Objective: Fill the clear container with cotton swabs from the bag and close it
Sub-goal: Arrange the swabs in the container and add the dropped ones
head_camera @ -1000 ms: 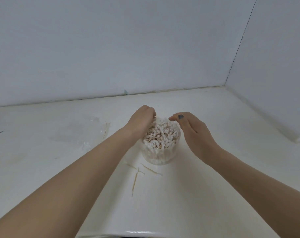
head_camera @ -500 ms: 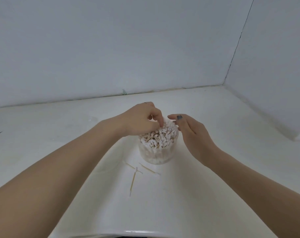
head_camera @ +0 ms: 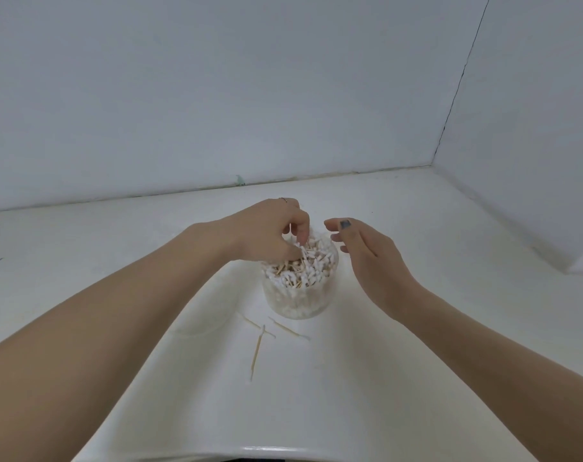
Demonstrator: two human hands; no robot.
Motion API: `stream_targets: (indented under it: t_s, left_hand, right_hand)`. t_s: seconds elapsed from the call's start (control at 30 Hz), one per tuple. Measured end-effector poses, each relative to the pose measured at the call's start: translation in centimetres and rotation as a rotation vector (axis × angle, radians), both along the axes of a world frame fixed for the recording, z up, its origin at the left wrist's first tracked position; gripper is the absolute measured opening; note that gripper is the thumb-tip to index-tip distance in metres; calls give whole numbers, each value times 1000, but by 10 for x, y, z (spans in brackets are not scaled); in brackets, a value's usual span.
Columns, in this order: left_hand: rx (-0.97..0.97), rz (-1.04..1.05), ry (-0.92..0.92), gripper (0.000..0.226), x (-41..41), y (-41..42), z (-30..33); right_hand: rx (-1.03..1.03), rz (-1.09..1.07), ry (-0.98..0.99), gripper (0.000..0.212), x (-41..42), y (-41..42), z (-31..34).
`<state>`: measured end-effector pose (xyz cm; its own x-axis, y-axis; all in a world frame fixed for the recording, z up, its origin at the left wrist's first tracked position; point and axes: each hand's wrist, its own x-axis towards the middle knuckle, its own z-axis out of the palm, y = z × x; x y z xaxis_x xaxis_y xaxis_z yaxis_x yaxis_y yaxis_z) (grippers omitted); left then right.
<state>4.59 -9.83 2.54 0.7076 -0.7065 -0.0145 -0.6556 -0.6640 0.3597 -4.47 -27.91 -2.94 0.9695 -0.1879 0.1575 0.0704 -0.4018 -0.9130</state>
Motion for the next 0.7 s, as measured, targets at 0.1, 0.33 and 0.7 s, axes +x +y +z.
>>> stream_targets:
  t_s: [0.1,0.33,0.7]
  left_hand:
    - [-53,26,36,14,0,5,7]
    - [-198,73,175,11,-11,26,20]
    - [-710,306,446,14,-30,53,-21]
  right_hand:
    - [4,4,0,38,0,2,1]
    - [6,22,7,34,-2,10,5]
    - [-40,14,-2,37,2,11,2]
